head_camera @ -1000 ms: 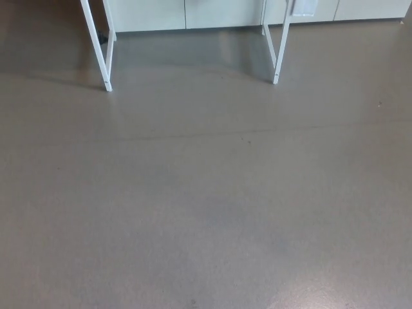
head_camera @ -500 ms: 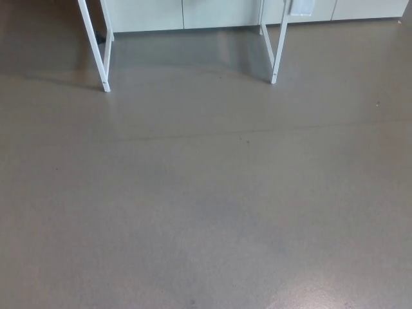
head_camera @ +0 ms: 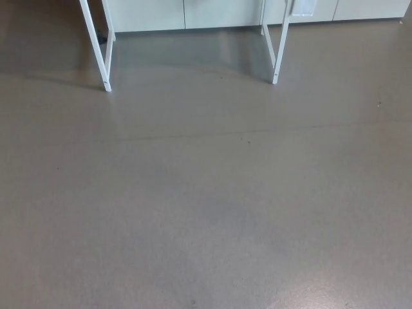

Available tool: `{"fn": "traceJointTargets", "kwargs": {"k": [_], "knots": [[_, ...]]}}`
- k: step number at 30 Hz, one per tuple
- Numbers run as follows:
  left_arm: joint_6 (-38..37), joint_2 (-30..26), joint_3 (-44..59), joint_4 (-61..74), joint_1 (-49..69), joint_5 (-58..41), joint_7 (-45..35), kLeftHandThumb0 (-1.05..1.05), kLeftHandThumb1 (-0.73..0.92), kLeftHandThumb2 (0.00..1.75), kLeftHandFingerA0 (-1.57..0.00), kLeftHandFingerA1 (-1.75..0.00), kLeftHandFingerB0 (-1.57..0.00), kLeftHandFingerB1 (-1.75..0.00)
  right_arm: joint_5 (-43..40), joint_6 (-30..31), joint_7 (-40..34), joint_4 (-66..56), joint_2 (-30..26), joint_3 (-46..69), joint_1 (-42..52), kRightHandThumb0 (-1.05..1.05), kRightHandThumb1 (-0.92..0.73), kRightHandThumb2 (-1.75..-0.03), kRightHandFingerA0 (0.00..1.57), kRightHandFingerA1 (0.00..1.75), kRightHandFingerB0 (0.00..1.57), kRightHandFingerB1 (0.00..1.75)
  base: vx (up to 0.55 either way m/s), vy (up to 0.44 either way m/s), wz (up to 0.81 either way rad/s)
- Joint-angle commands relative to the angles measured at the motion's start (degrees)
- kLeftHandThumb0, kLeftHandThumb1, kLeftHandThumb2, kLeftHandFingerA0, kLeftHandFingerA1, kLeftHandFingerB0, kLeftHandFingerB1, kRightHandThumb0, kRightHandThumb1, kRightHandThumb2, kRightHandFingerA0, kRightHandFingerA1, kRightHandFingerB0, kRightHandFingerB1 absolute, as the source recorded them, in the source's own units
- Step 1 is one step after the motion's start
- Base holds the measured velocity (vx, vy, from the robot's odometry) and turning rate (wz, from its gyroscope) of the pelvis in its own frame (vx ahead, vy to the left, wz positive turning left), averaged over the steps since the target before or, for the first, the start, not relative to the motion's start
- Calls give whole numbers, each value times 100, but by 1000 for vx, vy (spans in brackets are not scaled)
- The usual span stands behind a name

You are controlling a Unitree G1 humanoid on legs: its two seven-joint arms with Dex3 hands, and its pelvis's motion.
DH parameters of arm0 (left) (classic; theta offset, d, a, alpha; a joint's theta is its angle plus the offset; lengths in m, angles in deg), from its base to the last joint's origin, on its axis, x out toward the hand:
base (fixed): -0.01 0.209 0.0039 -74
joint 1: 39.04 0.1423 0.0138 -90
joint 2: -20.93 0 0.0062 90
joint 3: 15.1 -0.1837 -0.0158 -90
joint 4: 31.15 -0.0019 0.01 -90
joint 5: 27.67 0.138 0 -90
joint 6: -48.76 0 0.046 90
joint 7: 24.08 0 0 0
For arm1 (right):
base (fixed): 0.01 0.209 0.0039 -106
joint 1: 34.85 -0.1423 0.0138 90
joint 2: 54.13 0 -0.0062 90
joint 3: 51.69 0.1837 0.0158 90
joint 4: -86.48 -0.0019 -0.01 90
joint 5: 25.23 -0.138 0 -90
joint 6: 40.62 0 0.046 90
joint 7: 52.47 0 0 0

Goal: The robot walks towards a desk on which a file tray is kept in the middle and a stapler is kept to its right. The robot lifts the stapler using its right hand and places it on the file tray.

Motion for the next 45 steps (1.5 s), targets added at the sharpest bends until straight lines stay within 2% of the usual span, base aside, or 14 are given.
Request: {"fn": "traceJointTargets", "kwargs": {"k": [1,4,5,6,7,13,14,20,21,22,34,42,43,45], "knots": [[-82,-88,-88,179,113,12,36,-49,38,70,-63,-55,-63,-51,-61,-95,37,14,-163,8,-18,-56,-63,-59,14,29,0,17,0,0,0],[2,-28,-84,429,229,-21,87,-47,39,70,-61,-54,-61,-51,-63,-95,37,16,-164,5,-19,-56,-63,-59,14,29,0,17,0,0,0],[115,-17,-13,408,202,-140,29,-38,43,53,-63,-44,-67,-43,-64,-96,37,16,-164,4,-19,-56,-63,-59,14,29,0,17,0,0,0],[162,14,35,467,222,-220,-2,-43,39,69,-56,-52,-57,-50,-65,-96,37,17,-164,3,-19,-56,-63,-59,14,29,0,17,0,0,0],[141,31,40,498,243,-223,-3,-36,44,54,-62,-45,-66,-43,-67,-96,37,17,-164,2,-19,-56,-63,-59,14,29,0,17,0,0,0],[-198,-30,-82,197,133,20,191,-45,40,53,-71,-47,-73,-44,-71,-97,37,19,-165,-2,-20,-56,-63,-59,14,29,0,17,0,0,0],[-74,-36,-73,335,169,-20,206,-48,36,68,-66,-55,-65,-51,-74,-98,31,18,-150,-3,-12,-56,-63,-59,14,29,0,17,0,0,0],[96,-61,22,293,151,-169,202,-41,38,52,-71,-46,-74,-44,-77,-106,24,23,-131,-13,11,-56,-63,-59,14,29,0,17,0,0,0],[17,-62,-10,317,182,-123,200,-47,35,66,-67,-54,-67,-51,-78,-106,23,23,-131,-14,11,-56,-63,-59,14,29,0,17,0,0,0],[-18,-71,0,251,130,-142,183,-41,38,52,-71,-47,-74,-45,-84,-101,26,17,-133,-9,-8,-56,-63,-59,14,29,0,17,0,0,0],[202,-51,35,392,148,-207,278,-46,34,65,-68,-54,-68,-50,-89,-102,27,2,-134,-10,-3,-56,-63,-59,14,29,0,17,0,0,0],[170,-75,143,320,143,-358,127,-34,37,51,-69,-46,-73,-45,-101,-105,15,7,-109,-4,23,-56,-63,-59,14,29,0,17,0,0,0],[76,-111,62,301,166,-259,98,-46,36,65,-67,-53,-66,-50,-101,-105,15,7,-109,-4,23,-56,-63,-59,14,29,0,17,0,0,0],[64,-103,33,392,222,-242,90,-37,40,52,-69,-45,-72,-44,-102,-106,15,7,-109,-4,23,-56,-63,-59,14,29,0,17,0,0,0]]}}
